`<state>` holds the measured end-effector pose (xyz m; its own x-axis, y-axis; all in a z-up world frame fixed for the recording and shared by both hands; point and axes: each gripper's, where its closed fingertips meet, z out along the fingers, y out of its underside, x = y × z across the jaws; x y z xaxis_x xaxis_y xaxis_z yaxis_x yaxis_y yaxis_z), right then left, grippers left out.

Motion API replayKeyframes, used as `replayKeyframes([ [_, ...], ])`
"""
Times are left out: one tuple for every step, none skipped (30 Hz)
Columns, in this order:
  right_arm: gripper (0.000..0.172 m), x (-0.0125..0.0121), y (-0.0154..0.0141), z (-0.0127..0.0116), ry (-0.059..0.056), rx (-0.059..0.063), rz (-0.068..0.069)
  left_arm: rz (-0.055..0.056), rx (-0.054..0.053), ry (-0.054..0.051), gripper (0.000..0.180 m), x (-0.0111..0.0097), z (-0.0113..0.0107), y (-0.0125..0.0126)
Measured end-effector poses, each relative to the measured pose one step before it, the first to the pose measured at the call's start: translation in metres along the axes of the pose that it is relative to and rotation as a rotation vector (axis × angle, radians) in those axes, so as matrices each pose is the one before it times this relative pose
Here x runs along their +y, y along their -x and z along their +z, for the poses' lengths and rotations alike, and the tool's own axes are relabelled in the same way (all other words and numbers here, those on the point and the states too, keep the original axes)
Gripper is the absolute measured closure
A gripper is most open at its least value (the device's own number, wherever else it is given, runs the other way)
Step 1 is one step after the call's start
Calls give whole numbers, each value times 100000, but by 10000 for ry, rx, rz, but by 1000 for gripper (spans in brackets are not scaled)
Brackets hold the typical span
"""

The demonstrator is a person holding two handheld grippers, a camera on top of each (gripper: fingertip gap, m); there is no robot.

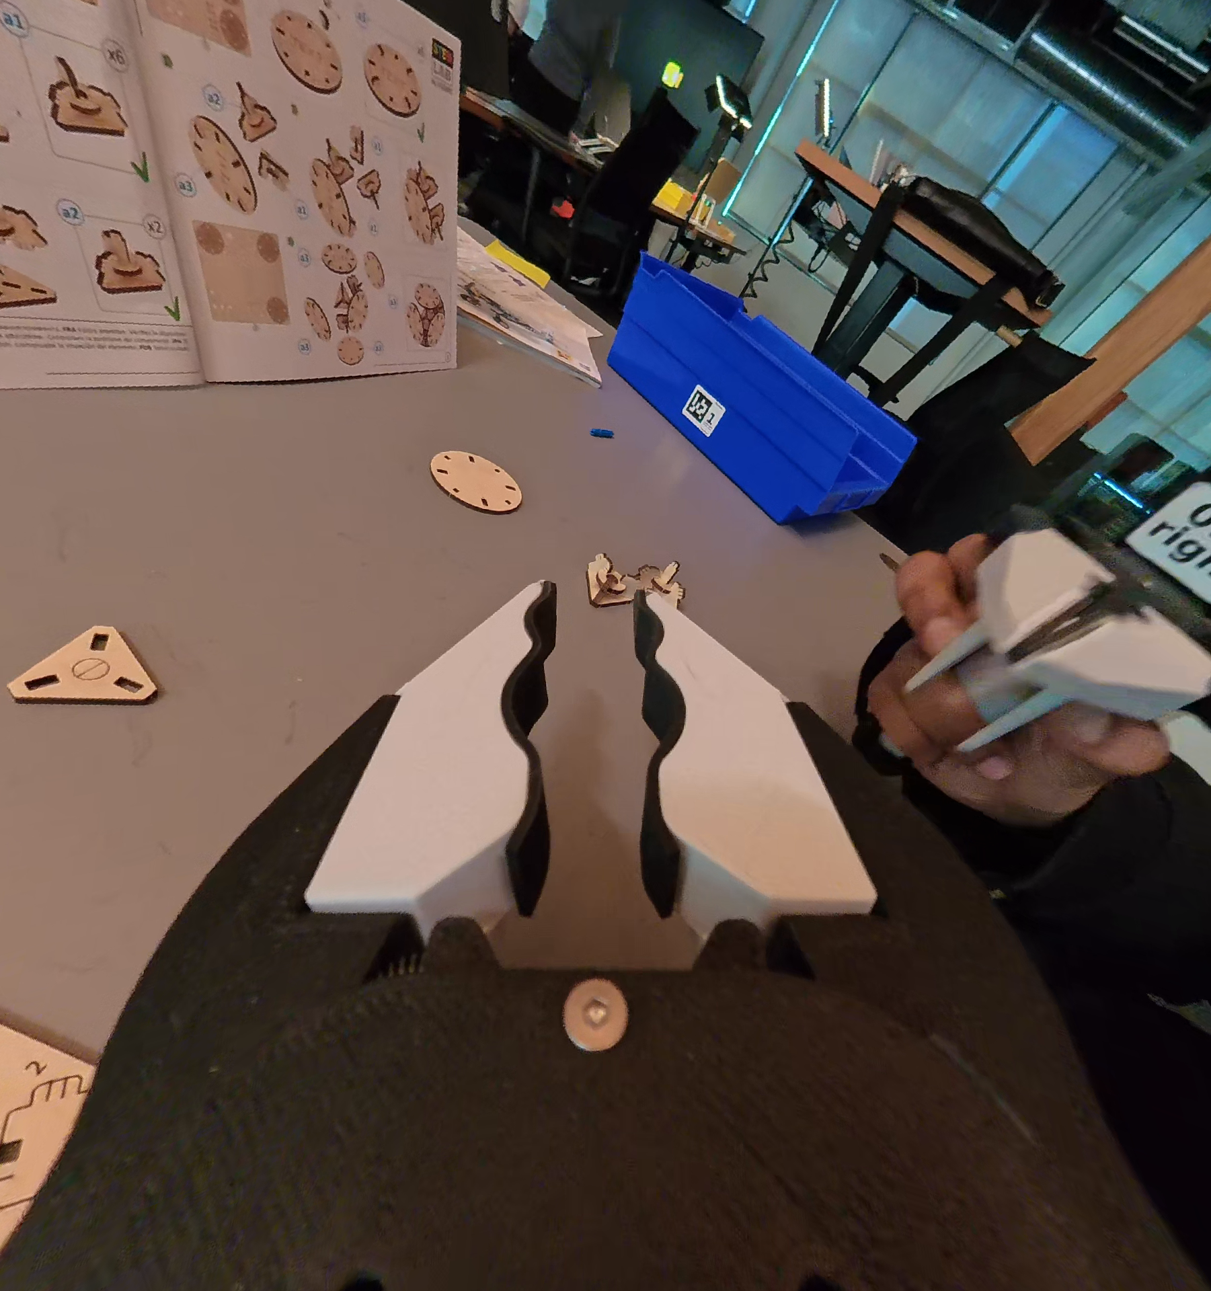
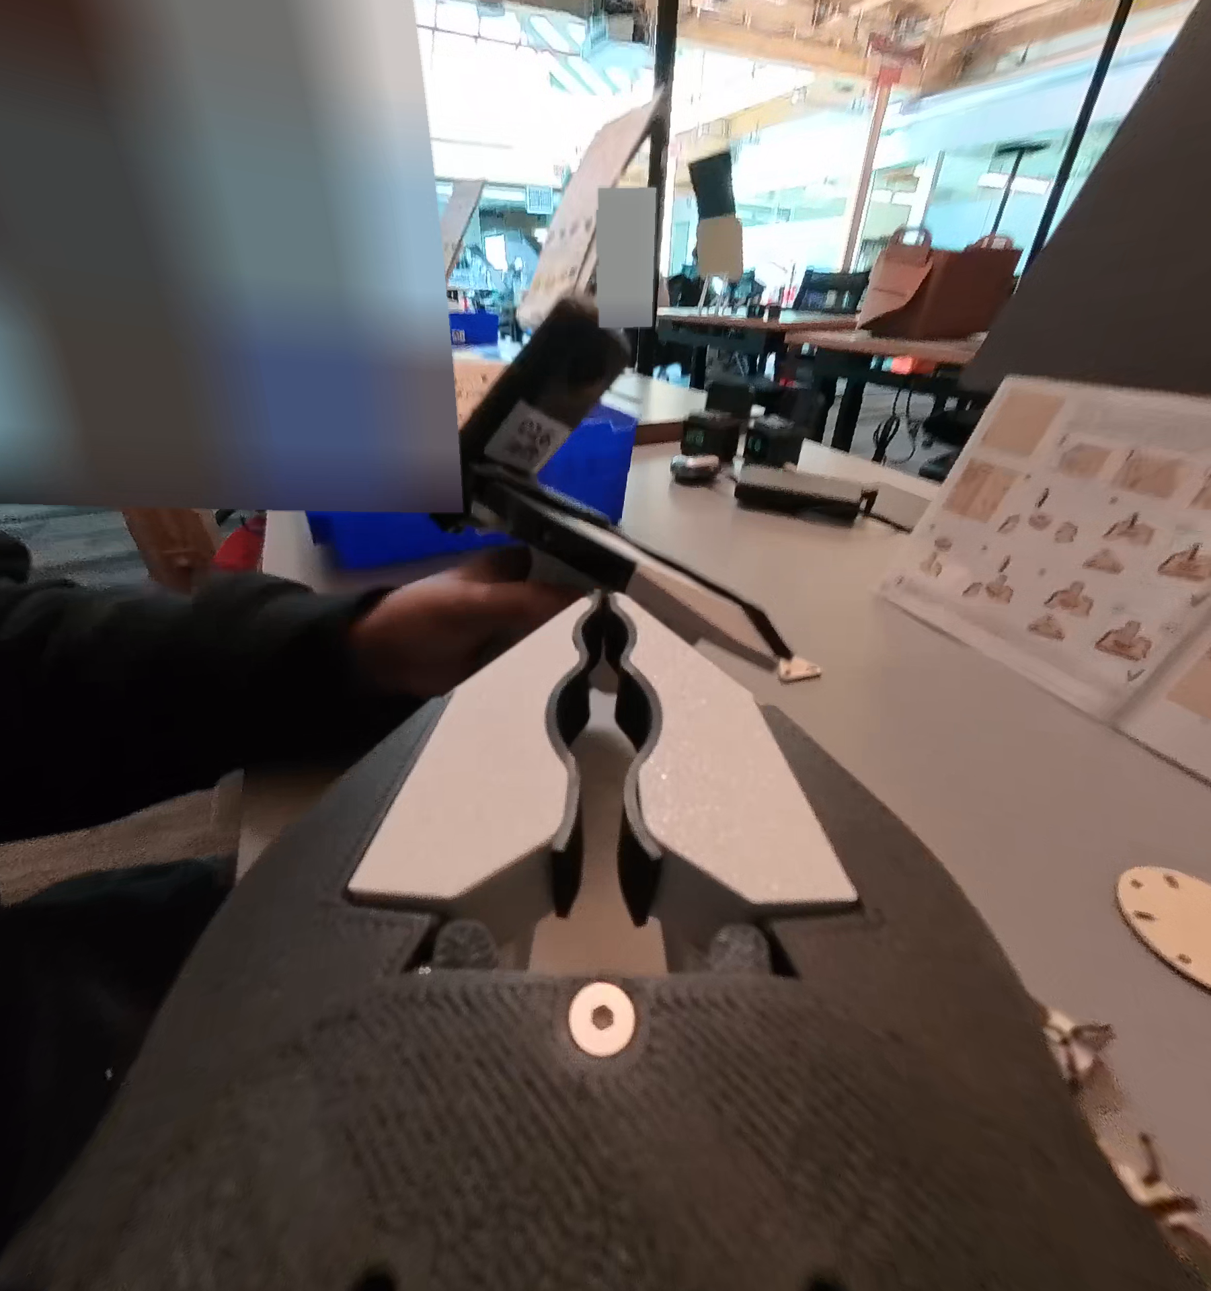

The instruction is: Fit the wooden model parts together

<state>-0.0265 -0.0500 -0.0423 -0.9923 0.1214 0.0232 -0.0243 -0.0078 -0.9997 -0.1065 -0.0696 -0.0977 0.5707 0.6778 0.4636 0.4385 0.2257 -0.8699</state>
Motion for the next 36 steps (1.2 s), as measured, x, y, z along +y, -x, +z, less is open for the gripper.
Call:
replayKeyframes([
  [172,-872,-49,-244,-202,68,-108,-34,6,-1,160,3,19,19],
  [172,-437,-77,-139,-85,40,-78,-23,23,14,160,23,14,-22],
  [172,222,-77,16,63,21,-18,2,10,10,160,19,28,-34],
  [172,1106,-291,437,244,13,114,19,-2,6,160,5,13,-26],
  [172,1588,-70,243,423,-55,232,29,-3,6,160,-3,19,-28],
  [172,770,-13,66,213,5,104,26,-35,-1,160,21,2,47],
  [172,-119,-164,27,-71,93,-60,-6,4,19,160,20,7,-5],
  [172,46,85,62,58,-45,-33,-12,-1,3,160,-16,-18,15],
  [172,-169,194,-14,-21,-54,-56,-8,-10,-31,160,-29,-39,24],
  [172,-582,209,-158,-143,-11,-105,-14,5,-12,160,-8,-32,3],
  [172,-868,143,-250,-202,52,-155,1,-19,1,160,5,-13,45],
  [172,-853,67,-252,-184,57,-134,-15,-18,10,160,26,19,45],
  [172,-345,-3,-165,-77,50,-60,-21,27,25,160,39,27,-34],
  [172,809,-112,143,192,22,68,5,7,5,160,1,23,-26],
  [172,1716,-118,283,503,-68,183,18,0,-5,160,-11,21,-30],
  [172,904,-157,124,291,-33,98,38,-10,0,160,5,4,-12],
  [172,-132,-182,-10,-71,48,-8,15,-8,16,160,19,1,3],
  [172,-48,-67,-15,29,-12,9,11,-20,9,160,0,-17,21],
  [172,-424,-31,-137,-99,37,-53,1,-15,-20,160,-14,-33,37],
  [172,-905,38,-335,-252,72,-72,-28,4,-15,160,-1,-26,17],
  [172,-1028,65,-335,-302,70,-57,-21,2,-2,160,-2,-9,30],
  [172,-602,71,-149,-199,36,-47,-23,-7,-3,160,-1,6,28],
  [172,359,76,59,81,12,-11,-20,28,6,160,-2,23,-43],
  [172,1434,24,298,399,-24,145,17,20,0,160,-4,18,-59],
  [172,1151,-40,293,376,-72,118,50,-8,-9,160,5,26,-16],
  [172,119,-65,25,74,-54,-59,6,-18,41,160,42,17,-2],
  [172,12,-39,1,-8,-28,19,41,-18,18,160,21,5,12],
  [172,-149,69,-40,-54,-36,30,20,-42,-7,160,-8,-24,57],
  [172,-564,94,-179,-190,13,-32,-14,-3,-19,160,-18,-47,24],
  [172,-837,4,-244,-233,67,-85,-23,-1,-15,160,-16,-28,35],
  [172,-853,-56,-261,-231,84,-90,-41,-13,-7,160,-1,-9,66],
  [172,-747,-65,-279,-170,79,-92,-47,37,5,160,8,9,-28],
  [172,-545,-92,-238,-79,75,-99,-18,33,1,160,-11,20,-42],
  [172,-303,-103,-206,-41,77,-72,13,-10,6,160,20,10,-3],
  [172,-234,-82,-249,-57,68,-6,30,-12,17,160,20,5,-5],
  [172,-128,6,-282,-49,56,37,19,-19,6,160,15,16,20],
])
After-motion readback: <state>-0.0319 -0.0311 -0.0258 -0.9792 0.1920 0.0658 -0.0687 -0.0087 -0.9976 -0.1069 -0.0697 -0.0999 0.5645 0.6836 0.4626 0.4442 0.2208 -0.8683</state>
